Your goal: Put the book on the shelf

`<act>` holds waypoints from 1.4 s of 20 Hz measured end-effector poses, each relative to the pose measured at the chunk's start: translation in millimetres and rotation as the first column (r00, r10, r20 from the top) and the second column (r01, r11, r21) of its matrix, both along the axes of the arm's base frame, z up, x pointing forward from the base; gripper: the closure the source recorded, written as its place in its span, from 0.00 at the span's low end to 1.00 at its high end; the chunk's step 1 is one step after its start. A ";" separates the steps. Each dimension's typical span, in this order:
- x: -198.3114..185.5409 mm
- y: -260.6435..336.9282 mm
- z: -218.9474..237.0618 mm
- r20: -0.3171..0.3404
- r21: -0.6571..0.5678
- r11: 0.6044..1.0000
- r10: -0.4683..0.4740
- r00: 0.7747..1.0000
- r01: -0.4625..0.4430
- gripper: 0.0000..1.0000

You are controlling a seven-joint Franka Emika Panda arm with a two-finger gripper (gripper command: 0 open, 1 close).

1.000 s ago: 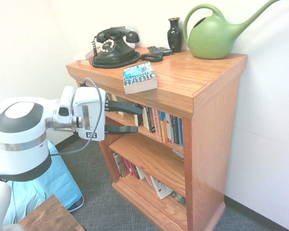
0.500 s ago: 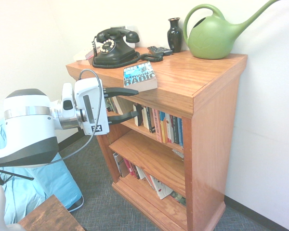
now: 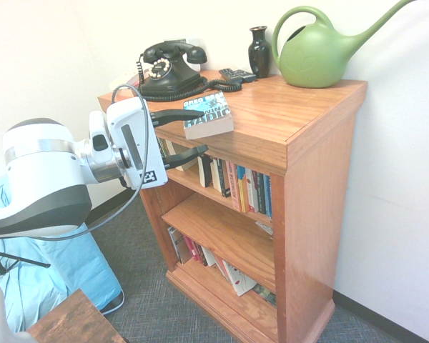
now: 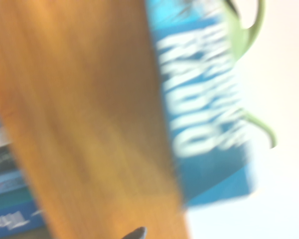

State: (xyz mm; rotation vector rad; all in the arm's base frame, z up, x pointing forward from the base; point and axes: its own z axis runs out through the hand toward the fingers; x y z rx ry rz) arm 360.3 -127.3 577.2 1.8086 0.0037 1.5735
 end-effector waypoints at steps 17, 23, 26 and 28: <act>50.6 -3.9 -0.5 -0.010 -0.012 1.000 -0.006 1.000 0.006 0.00; 52.0 -12.1 0.0 -0.010 -0.008 1.000 -0.020 1.000 0.020 1.00; 52.3 -11.7 -0.2 -0.009 -0.004 1.000 -0.021 1.000 0.021 1.00; 53.2 -10.0 -2.0 -0.005 -0.002 1.000 -0.027 1.000 0.027 1.00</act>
